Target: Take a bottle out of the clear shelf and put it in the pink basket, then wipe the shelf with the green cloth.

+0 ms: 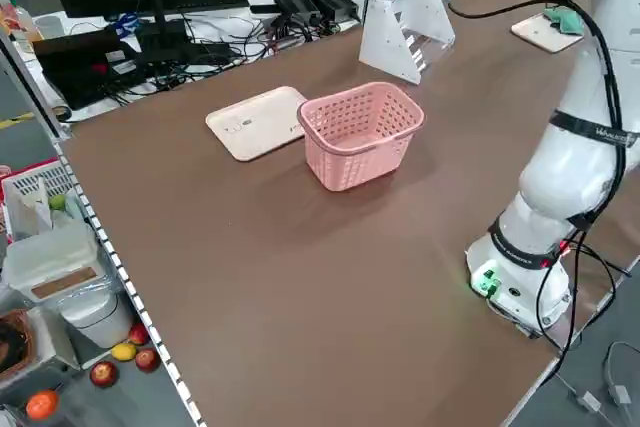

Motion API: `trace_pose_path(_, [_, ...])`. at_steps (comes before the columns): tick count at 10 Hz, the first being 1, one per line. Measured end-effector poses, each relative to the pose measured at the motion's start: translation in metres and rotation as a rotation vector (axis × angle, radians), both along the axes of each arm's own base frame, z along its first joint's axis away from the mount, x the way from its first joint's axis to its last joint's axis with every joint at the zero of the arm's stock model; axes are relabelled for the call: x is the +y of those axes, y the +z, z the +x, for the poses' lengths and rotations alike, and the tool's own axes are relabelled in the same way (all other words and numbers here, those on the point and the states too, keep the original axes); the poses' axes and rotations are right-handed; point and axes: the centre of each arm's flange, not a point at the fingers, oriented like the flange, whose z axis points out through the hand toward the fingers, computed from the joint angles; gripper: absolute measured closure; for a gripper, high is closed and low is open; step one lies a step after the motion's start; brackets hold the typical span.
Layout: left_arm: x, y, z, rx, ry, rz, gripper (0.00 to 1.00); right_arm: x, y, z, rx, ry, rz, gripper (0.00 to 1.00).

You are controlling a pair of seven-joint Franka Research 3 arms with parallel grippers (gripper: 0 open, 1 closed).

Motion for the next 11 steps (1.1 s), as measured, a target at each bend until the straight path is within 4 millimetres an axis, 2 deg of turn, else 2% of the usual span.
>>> trace_pose_path(2, [-0.018, -0.012, 0.009, -0.029, -0.027, -0.017, 0.00, -0.025, -0.004, 0.001, 0.017, 0.030, 0.037, 0.00])
trace_pose_path(4, [-0.050, -0.028, 0.021, -0.099, -0.061, -0.049, 0.00, -0.060, -0.012, -0.001, 0.037, 0.082, 0.065, 0.00])
trace_pose_path(5, [-0.070, -0.040, 0.028, -0.144, -0.062, -0.080, 0.00, -0.086, -0.018, -0.003, 0.043, 0.124, 0.105, 0.00])
trace_pose_path(6, [-0.089, -0.052, 0.035, -0.188, -0.052, -0.117, 0.00, -0.120, -0.032, -0.008, 0.047, 0.166, 0.156, 0.00])
trace_pose_path(8, [-0.112, -0.070, 0.043, -0.246, -0.055, -0.161, 0.00, -0.187, -0.072, -0.019, 0.038, 0.234, 0.279, 0.00])
trace_pose_path(11, [-0.145, -0.088, 0.039, -0.246, -0.096, -0.174, 0.00, -0.269, -0.144, -0.023, -0.009, 0.332, 0.386, 0.00])
